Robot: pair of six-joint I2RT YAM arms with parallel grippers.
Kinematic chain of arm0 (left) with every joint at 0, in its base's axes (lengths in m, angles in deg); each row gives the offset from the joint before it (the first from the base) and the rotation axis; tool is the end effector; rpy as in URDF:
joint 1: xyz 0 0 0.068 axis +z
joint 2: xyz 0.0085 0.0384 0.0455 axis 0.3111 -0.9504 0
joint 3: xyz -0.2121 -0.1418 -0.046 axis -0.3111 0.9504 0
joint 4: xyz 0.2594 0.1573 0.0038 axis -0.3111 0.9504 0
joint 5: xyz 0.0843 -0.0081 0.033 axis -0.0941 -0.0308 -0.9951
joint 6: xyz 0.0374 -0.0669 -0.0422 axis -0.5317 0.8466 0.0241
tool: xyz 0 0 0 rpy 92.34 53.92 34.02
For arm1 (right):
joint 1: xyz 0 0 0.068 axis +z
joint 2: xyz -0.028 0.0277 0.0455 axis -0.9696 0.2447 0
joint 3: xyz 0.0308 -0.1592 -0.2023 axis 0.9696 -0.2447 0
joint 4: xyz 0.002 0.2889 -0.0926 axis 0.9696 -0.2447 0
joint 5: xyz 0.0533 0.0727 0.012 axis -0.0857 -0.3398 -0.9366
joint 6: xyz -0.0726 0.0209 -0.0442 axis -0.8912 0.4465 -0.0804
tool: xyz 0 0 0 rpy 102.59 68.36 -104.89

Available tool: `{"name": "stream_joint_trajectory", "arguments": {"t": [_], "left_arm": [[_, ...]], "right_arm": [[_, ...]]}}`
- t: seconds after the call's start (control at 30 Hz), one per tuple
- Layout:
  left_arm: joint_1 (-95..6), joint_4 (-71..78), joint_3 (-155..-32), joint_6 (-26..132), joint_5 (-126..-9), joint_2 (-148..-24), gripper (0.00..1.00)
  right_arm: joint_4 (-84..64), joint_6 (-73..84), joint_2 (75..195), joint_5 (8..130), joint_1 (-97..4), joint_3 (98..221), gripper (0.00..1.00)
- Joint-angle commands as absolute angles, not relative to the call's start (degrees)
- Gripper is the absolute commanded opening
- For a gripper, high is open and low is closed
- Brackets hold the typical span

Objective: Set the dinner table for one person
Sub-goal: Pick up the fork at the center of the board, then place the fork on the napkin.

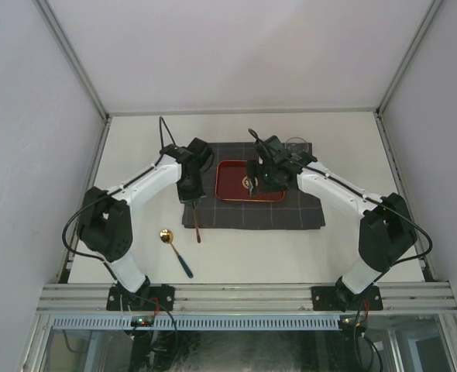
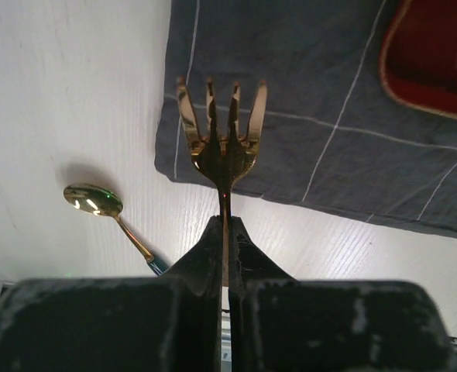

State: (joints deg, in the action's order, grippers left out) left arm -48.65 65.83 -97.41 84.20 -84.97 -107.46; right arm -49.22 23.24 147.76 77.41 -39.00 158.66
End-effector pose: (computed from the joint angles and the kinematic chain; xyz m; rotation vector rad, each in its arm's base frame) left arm 0.3193 -0.1742 0.1650 -0.3258 2.9109 0.0573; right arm 0.3270 0.2437 0.1953 -0.2822 2.6292 0.3621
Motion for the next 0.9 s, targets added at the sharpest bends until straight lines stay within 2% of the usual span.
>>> {"name": "stream_joint_trajectory", "arguments": {"t": [0.0,0.33,0.87], "left_arm": [[-47.3,68.2,-103.8,77.8,-86.7,-110.6,0.0],[-43.1,68.5,-112.9,70.3,-83.1,-119.2,0.0],[-42.5,71.7,-127.5,65.0,-77.3,-132.8,0.0]], "right_arm": [[-48.5,22.9,143.9,78.5,-40.9,158.6,0.68],[-50.1,22.8,141.6,78.1,-45.1,159.5,0.68],[-53.3,23.3,141.2,78.6,-48.7,160.9,0.69]]}}
